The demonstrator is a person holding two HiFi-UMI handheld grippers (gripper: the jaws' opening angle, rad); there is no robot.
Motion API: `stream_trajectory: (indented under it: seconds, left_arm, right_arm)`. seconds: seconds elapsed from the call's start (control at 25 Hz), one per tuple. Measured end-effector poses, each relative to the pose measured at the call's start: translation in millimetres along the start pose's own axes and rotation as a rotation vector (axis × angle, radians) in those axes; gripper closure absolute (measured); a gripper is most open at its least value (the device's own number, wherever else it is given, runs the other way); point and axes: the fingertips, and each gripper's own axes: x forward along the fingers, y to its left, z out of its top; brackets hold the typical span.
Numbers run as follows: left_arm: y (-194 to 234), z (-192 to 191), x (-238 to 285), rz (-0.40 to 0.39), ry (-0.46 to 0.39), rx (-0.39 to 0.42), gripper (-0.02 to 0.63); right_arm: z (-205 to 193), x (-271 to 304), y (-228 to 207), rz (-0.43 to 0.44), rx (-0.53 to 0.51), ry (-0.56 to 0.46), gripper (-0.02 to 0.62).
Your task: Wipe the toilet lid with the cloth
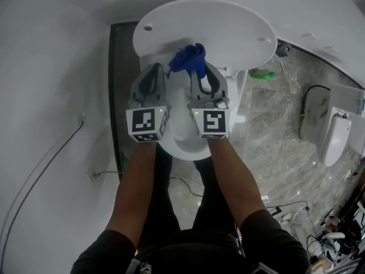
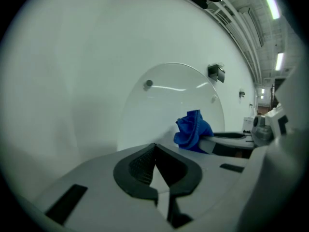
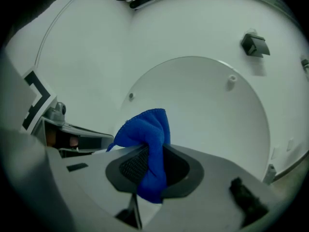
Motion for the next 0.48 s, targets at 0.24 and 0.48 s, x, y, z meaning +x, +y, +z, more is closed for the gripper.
stream_trajectory:
  seconds: [0.24,0.48]
  left_arm:
    - [69.0,-2.3,-21.0,0.095,-0.006,-0.010,0.595]
    - [102.2,-8.0,-15.7,0.109,0.002,0.023,0.595]
  right_arm:
    - [-4.0,42.7,75.9,0.108,-0.003,0.012,0.525]
    - [-9.1,79.5,100.9,0.106,0.042,0.015,0.525]
